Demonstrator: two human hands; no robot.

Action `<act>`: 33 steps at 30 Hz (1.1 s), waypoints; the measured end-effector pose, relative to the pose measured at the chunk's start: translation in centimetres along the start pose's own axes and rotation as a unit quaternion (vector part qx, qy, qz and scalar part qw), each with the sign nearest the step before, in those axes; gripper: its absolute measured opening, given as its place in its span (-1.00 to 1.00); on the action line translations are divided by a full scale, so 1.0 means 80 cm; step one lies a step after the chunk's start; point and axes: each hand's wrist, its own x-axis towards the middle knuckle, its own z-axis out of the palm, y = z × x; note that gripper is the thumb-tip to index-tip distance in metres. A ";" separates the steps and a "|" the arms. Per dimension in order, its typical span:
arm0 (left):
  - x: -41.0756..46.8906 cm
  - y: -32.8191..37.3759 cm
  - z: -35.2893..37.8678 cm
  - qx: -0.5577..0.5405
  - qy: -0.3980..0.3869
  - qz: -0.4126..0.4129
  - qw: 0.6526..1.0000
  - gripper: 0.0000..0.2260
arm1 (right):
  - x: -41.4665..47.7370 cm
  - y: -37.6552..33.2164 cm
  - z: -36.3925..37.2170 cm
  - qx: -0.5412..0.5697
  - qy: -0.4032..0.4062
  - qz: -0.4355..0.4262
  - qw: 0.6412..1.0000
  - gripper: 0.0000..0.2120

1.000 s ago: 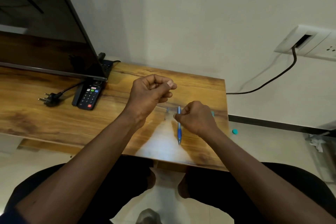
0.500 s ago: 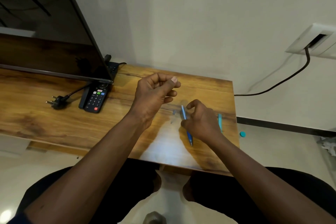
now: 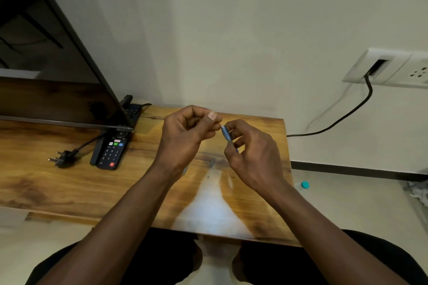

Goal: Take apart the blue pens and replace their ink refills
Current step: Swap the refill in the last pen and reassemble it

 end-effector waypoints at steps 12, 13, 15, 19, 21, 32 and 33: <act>0.004 0.003 0.008 -0.034 -0.017 -0.022 0.999 -0.94 | 0.006 0.014 -0.004 -0.020 0.013 -0.007 1.000 -0.70; 0.004 0.002 0.009 -0.033 -0.018 -0.022 0.999 -0.94 | 0.006 0.014 -0.005 -0.023 0.012 -0.006 1.000 -0.70; 0.004 0.001 0.011 -0.032 -0.018 -0.026 0.999 -0.95 | 0.006 0.016 -0.005 -0.030 0.010 -0.004 1.000 -0.70; 0.005 -0.002 0.011 -0.026 -0.019 -0.022 0.999 -0.94 | 0.006 0.018 -0.005 -0.042 0.008 -0.006 0.999 -0.71; 0.006 -0.003 0.011 -0.022 -0.019 -0.020 0.999 -0.91 | 0.006 0.018 -0.004 -0.047 0.007 -0.007 0.999 -0.71; 0.007 -0.013 0.010 0.024 -0.025 0.019 0.999 -0.89 | 0.005 0.018 -0.007 -0.060 -0.002 -0.008 0.998 -0.70; 0.007 -0.014 0.010 0.039 -0.025 0.030 0.998 -0.89 | 0.005 0.018 -0.007 -0.062 -0.005 -0.008 0.998 -0.70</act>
